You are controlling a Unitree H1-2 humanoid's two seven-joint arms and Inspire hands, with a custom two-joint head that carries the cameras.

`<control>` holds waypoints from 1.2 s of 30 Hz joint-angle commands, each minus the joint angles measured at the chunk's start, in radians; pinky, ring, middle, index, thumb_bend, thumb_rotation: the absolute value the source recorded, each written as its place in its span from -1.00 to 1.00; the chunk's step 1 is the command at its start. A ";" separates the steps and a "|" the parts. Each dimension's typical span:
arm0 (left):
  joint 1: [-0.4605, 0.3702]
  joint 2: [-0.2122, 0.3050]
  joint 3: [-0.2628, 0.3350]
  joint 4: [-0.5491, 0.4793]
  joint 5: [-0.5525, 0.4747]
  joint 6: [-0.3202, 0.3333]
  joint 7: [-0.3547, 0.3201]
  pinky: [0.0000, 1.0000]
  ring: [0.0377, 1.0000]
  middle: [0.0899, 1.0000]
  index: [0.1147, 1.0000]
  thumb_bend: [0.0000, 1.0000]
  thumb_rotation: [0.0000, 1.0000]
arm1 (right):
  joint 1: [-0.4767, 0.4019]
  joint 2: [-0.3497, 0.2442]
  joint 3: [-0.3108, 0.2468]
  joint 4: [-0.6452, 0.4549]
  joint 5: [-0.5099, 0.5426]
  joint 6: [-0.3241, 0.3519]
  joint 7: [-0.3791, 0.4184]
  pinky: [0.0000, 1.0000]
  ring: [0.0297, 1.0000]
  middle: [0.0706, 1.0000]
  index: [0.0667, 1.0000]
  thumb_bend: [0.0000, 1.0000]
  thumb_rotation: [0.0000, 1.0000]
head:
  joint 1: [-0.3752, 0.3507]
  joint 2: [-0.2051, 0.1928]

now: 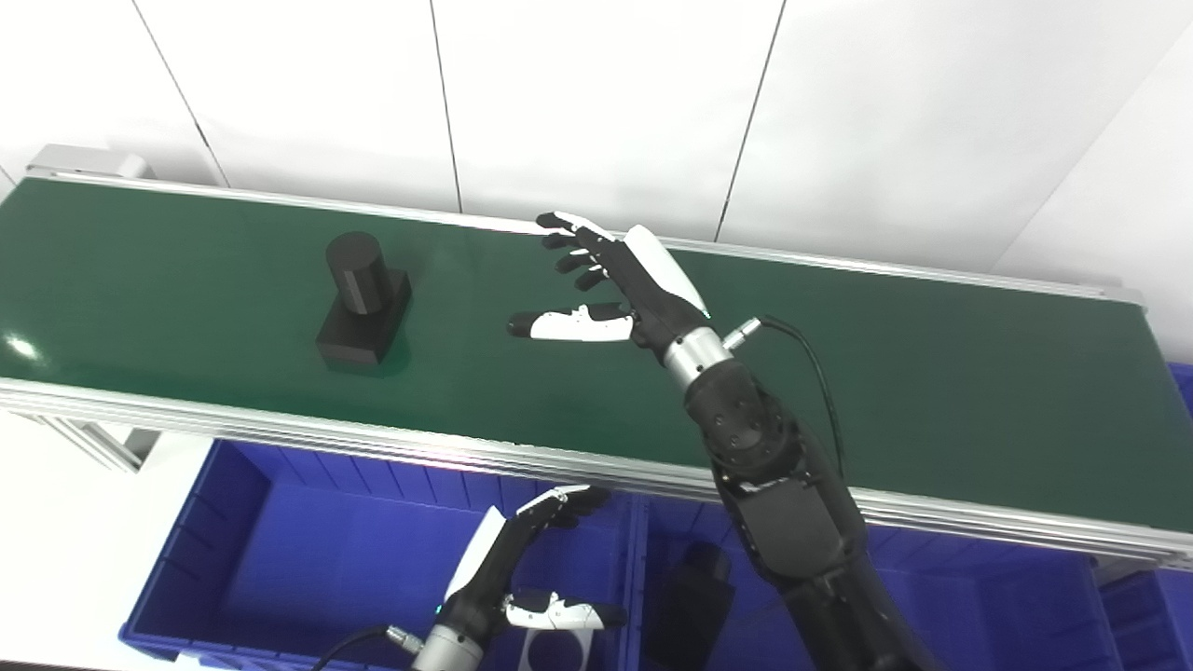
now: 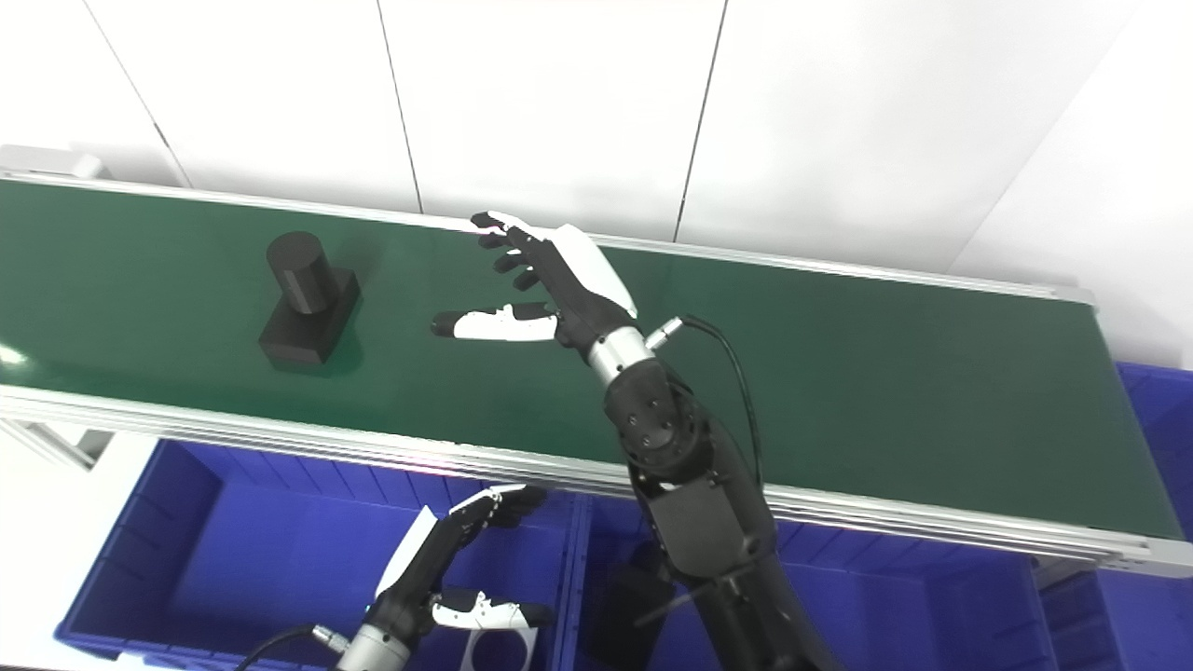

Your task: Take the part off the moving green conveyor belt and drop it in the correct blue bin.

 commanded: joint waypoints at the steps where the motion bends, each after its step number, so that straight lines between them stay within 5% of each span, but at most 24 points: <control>1: -0.014 0.000 -0.006 -0.023 0.007 -0.039 0.018 0.49 0.54 0.53 0.46 0.80 -0.27 | -0.061 0.032 0.003 -0.005 -0.008 -0.022 -0.027 0.32 0.51 0.63 0.75 0.69 0.08 | 0.001 0.001; 11: 0.015 -0.002 -0.020 -0.064 0.009 -0.039 0.054 0.46 0.52 0.52 0.44 0.85 -0.25 | -0.159 0.079 0.019 0.117 -0.030 0.006 -0.034 0.22 0.47 0.65 0.75 0.69 0.06 | -0.002 0.010; 36: 0.026 0.014 -0.087 -0.074 0.030 -0.039 0.144 0.40 0.46 0.47 0.44 0.83 -0.18 | -0.332 0.130 0.017 0.475 -0.014 -0.062 -0.100 0.29 0.56 0.72 0.77 0.70 0.00 | 0.008 0.022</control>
